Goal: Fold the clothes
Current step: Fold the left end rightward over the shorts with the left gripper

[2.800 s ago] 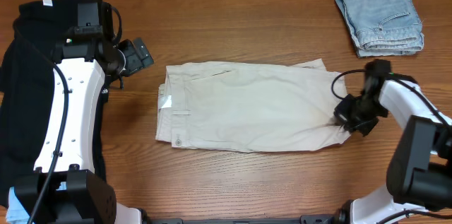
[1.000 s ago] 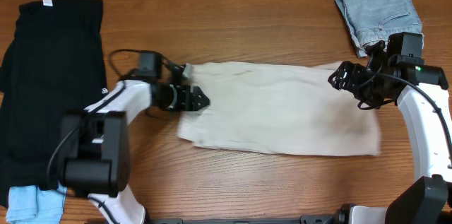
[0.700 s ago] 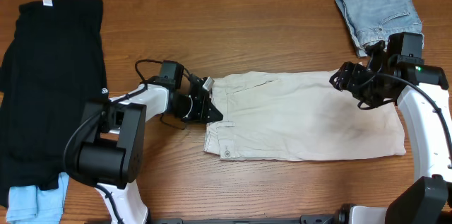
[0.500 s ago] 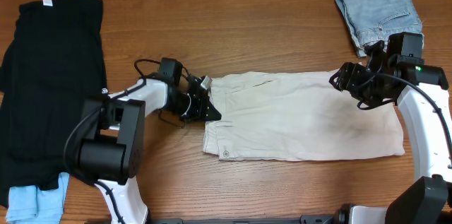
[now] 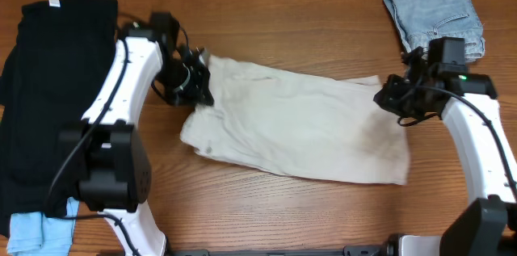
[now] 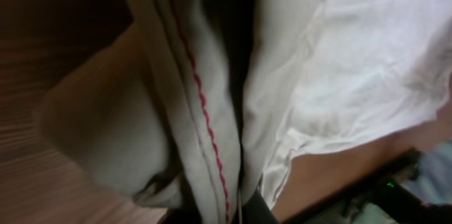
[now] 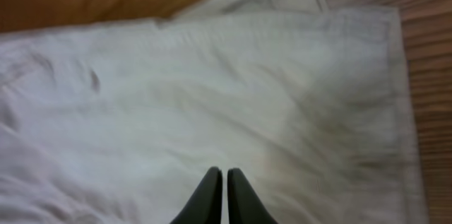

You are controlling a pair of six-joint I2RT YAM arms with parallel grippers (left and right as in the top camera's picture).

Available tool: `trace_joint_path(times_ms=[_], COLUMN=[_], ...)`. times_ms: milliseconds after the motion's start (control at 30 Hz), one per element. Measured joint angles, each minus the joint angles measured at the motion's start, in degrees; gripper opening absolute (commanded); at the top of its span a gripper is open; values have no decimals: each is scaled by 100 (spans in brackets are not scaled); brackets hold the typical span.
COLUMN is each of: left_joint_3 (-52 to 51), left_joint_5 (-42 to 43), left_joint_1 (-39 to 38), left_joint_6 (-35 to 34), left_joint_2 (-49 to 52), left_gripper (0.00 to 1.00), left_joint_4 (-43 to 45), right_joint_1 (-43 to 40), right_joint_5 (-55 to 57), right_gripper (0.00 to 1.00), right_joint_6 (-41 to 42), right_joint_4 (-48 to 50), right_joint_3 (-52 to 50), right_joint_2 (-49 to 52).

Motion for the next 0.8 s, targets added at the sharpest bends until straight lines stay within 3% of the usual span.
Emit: trace_joint_path(times_ms=[333,800], left_joint_3=[2006,2153], left_joint_5=[-938,-1047], left_joint_1=[0,-251], left_joint_6=[122,72], left_joint_2=[-398,-400], left_gripper=[4,4], left_joint_4=[-1036,-1047], right_joint_1=[468,988], right_joint_5=[-142,-586], right_gripper=[4,4], right_joint_6=[22,501], right_joint_4=[678,1906], right_joint_3=[-476,-704], right_joint_2=[586,1744])
